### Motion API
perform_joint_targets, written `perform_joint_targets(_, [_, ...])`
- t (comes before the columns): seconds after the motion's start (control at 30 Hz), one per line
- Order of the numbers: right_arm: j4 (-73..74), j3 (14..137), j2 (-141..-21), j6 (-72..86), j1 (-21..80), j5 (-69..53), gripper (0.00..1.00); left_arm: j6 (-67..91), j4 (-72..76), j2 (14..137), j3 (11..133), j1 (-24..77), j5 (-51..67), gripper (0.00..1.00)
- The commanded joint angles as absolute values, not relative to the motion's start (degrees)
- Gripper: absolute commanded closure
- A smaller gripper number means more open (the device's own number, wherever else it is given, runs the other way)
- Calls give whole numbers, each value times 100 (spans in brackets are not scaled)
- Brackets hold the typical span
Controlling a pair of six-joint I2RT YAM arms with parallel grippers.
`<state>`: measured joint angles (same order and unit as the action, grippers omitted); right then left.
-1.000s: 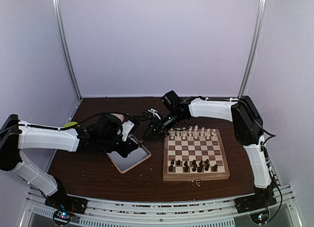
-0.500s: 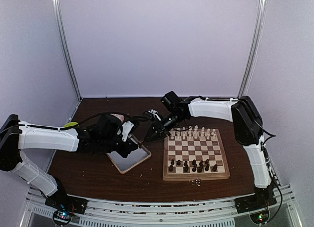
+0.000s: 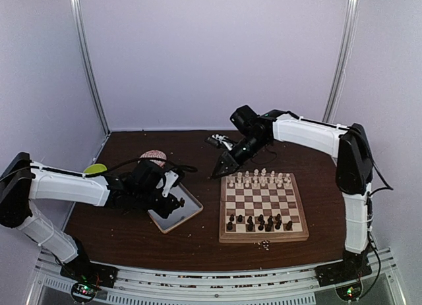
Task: Set up the chess pieces on the board
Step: Place the knight at g8.
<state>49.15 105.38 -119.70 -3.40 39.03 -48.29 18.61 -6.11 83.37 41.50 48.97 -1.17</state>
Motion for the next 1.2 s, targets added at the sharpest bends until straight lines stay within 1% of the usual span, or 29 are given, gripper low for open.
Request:
perform_joint_targets(0.0, [5638, 9911, -10987, -1473, 3573, -3842, 92, 1947, -417, 8430, 4111, 4931, -192, 98])
perform_joint_targets(0.17, [6227, 8964, -10112, -2413, 3282, -2934, 91, 2054, -376, 8513, 4115, 4931, -133, 98])
perform_joint_targets(0.37, [6363, 7639, -8930, -3063, 3234, -1769, 91, 2057, -443, 8537, 4118, 4931, -224, 98])
perform_joint_targets(0.43, [6393, 7290, -8652, -3238, 3234, -1631, 91, 2057, -456, 8566, 4129, 4931, -218, 98])
perform_joint_targets(0.53, [6373, 7017, -8344, -3375, 3277, -1891, 91, 2073, -442, 8623, 4124, 4931, -184, 98])
perform_joint_targets(0.73, [6246, 7399, -8514, -3225, 4027, -1948, 90, 2104, -432, 8641, 4126, 4931, -196, 98])
perform_joint_targets(0.97, [6260, 8272, -9354, -3155, 4893, -1945, 90, 2368, -146, 8376, 3788, 4931, -389, 98])
perform_joint_targets(1.17, [6641, 8844, -10097, -3264, 5601, -1357, 89, 2538, -173, 8096, 3558, 4921, -728, 98])
